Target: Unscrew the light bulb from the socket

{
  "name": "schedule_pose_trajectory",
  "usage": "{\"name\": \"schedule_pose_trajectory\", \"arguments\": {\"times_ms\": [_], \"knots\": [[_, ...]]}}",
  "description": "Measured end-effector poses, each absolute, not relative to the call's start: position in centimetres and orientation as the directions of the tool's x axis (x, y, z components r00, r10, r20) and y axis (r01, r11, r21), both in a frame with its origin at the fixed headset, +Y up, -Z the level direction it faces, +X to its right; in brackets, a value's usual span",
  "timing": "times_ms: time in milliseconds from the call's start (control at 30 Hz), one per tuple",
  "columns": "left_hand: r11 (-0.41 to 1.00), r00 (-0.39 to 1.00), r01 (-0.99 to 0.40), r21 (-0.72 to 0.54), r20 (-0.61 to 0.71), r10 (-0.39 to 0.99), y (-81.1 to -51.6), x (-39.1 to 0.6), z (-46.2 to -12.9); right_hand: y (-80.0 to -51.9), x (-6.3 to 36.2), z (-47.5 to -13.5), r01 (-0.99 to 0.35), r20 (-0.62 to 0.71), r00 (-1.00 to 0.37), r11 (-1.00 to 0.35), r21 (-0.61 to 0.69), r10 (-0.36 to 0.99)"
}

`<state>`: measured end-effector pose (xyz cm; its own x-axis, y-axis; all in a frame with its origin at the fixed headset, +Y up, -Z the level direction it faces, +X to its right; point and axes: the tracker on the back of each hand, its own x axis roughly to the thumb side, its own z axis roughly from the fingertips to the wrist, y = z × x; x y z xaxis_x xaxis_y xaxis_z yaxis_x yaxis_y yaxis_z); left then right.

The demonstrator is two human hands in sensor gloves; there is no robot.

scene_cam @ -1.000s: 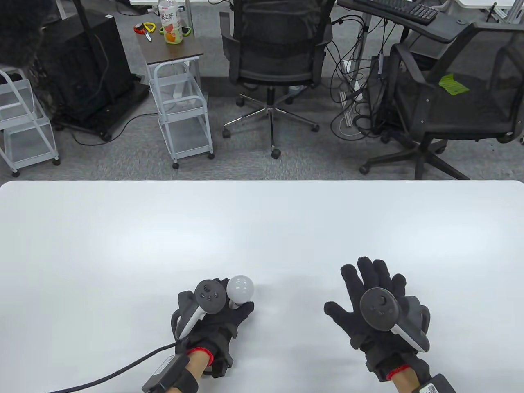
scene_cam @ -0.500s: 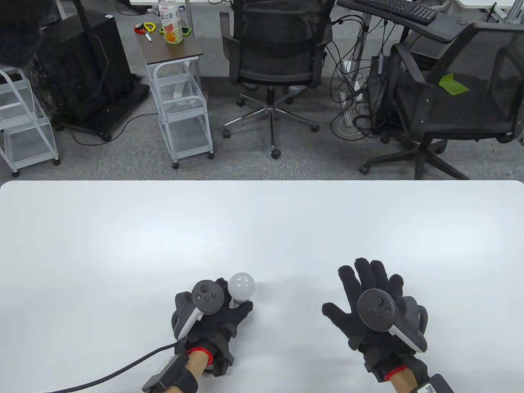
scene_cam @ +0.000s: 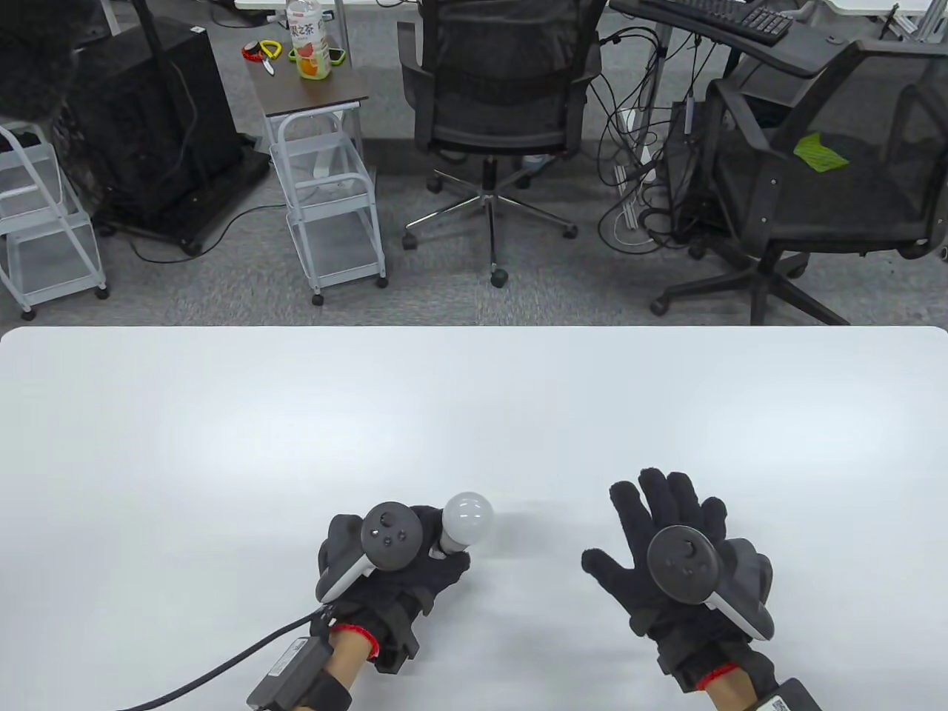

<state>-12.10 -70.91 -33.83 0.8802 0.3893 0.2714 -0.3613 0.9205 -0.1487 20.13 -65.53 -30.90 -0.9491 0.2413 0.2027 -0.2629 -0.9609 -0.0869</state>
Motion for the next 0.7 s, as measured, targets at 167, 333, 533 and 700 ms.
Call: {"name": "schedule_pose_trajectory", "arguments": {"times_ms": [167,333,533,700], "knots": [[0.941,0.883,-0.310,-0.134,0.327,0.337,-69.8,-11.3,-33.0,-65.4,19.4,-30.4,-0.294,0.241,-0.934,-0.951,-0.093,0.265],[0.962,0.877,-0.222,-0.156,0.400,0.268,-69.2,-10.0,-32.2,-65.3,18.4,-29.7,-0.377,0.305,-0.891,-0.922,-0.086,0.336],[0.973,0.832,-0.141,-0.181,0.512,0.215,-68.6,-7.7,-31.1,-65.4,16.6,-28.8,-0.501,0.408,-0.792,-0.865,-0.008,0.455],[0.981,0.806,-0.085,-0.174,0.567,0.170,-68.4,-6.2,-30.2,-66.3,15.0,-28.6,-0.500,0.441,-0.755,-0.861,0.091,0.485]]}}
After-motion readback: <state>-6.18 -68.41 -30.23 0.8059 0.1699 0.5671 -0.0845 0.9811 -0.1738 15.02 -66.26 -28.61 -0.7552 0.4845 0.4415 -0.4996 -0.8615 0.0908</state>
